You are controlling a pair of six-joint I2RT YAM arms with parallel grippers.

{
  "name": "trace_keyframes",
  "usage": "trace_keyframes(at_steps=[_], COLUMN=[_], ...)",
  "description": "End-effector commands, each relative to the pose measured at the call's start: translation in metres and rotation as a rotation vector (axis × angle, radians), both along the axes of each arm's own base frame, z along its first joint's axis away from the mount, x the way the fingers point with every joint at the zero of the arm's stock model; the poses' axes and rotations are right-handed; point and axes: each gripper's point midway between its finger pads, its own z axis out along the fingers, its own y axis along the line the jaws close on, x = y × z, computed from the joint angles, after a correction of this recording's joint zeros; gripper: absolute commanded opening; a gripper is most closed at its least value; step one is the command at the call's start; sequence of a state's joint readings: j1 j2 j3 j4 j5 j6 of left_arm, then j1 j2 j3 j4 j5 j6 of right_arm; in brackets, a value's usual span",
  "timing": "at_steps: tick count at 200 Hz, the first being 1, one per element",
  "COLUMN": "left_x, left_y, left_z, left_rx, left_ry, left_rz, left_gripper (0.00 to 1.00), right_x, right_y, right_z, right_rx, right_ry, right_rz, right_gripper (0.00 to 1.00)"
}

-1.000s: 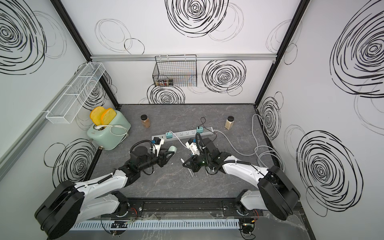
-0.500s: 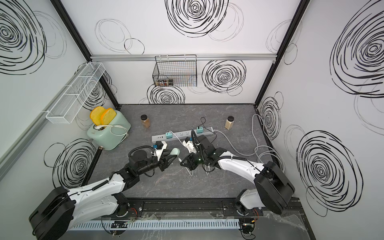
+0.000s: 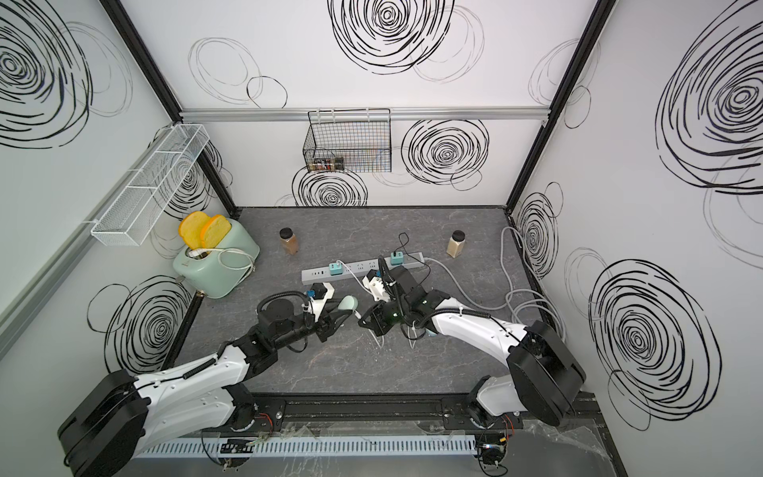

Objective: Charge the bluetooth headset
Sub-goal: Insert the charging cable into the bluetooth headset.

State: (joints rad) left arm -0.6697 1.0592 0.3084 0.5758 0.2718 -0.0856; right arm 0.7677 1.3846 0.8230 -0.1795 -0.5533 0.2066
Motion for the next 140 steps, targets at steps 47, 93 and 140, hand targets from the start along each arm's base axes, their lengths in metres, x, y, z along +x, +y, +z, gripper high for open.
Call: trace_keyframes(at_steps=[47, 93, 140], left_x=[0.0017, 0.0006, 0.0028], left_y=[-0.0016, -0.0025, -0.0018], left_z=[0.0100, 0.0075, 0.0063], left_rx=[-0.007, -0.001, 0.006], left_ry=[-0.053, -0.051, -0.048], left_rz=[-0.002, -0.006, 0.009], left_gripper=[0.31, 0.31, 0.31], right_x=[-0.0036, -0.0032, -0.0082], right_y=[0.0022, 0.0042, 0.0040], right_z=[0.0026, 0.0085, 0.0063], right_rx=[0.002, 0.020, 0.005], right_ry=[0.004, -0.003, -0.008], right_rz=[0.019, 0.017, 0.029], right_gripper=[0.02, 0.02, 0.02])
